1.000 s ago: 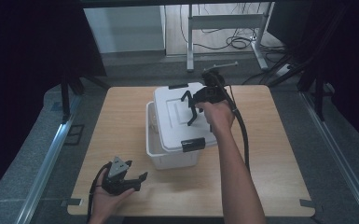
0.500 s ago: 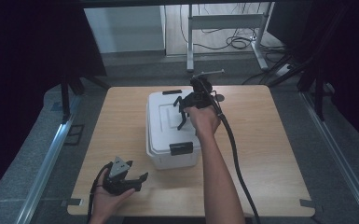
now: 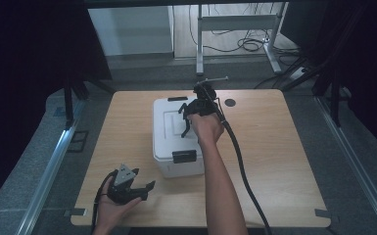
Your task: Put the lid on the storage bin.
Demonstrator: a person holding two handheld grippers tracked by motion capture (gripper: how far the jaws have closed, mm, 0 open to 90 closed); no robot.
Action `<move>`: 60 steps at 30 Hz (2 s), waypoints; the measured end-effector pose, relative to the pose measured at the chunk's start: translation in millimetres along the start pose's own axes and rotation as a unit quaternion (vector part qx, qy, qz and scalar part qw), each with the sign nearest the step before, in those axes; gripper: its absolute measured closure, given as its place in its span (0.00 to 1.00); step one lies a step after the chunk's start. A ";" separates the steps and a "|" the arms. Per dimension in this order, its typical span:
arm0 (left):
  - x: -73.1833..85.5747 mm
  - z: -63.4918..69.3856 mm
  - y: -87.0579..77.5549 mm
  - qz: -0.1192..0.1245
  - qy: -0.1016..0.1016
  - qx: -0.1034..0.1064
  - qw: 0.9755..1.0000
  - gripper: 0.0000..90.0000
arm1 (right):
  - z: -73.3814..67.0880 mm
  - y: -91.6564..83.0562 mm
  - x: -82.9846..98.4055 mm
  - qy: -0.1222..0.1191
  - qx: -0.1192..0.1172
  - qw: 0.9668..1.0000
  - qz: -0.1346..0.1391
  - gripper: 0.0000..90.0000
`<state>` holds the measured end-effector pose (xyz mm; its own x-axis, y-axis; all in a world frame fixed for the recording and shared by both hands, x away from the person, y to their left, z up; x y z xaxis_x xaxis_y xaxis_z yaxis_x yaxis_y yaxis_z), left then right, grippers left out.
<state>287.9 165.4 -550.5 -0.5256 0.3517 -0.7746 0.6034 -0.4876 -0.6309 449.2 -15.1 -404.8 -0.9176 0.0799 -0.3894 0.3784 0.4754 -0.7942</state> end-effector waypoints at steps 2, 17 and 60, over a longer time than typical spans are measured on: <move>0.5 -0.1 0.6 -0.001 0.000 0.000 1.000 0.26 | -0.7 3.5 1.4 -0.001 0.001 1.000 -0.002 0.95; 1.7 1.5 3.6 -0.007 0.004 0.001 1.000 0.26 | 6.0 13.5 6.5 -0.005 -0.004 1.000 -0.012 0.92; 12.8 -6.5 7.9 -0.019 -0.008 -0.012 1.000 0.26 | 65.6 -35.3 6.1 -0.131 -0.065 0.988 0.039 0.60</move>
<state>289.9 171.3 -565.7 -0.5586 0.3561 -0.7491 0.5969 -0.4545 -0.6612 438.1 -88.9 -409.8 -0.8166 -0.1011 -0.5682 0.4121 0.5872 -0.6967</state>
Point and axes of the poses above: each handheld gripper's, and its own axes: y roughly forward along the jaws, x roughly out of its underside, z roughly to its right, the point moved 8 cm from there along y, roughly forward along the jaws, and after that the axes turned 1 degree about x, right-handed, at the moved point
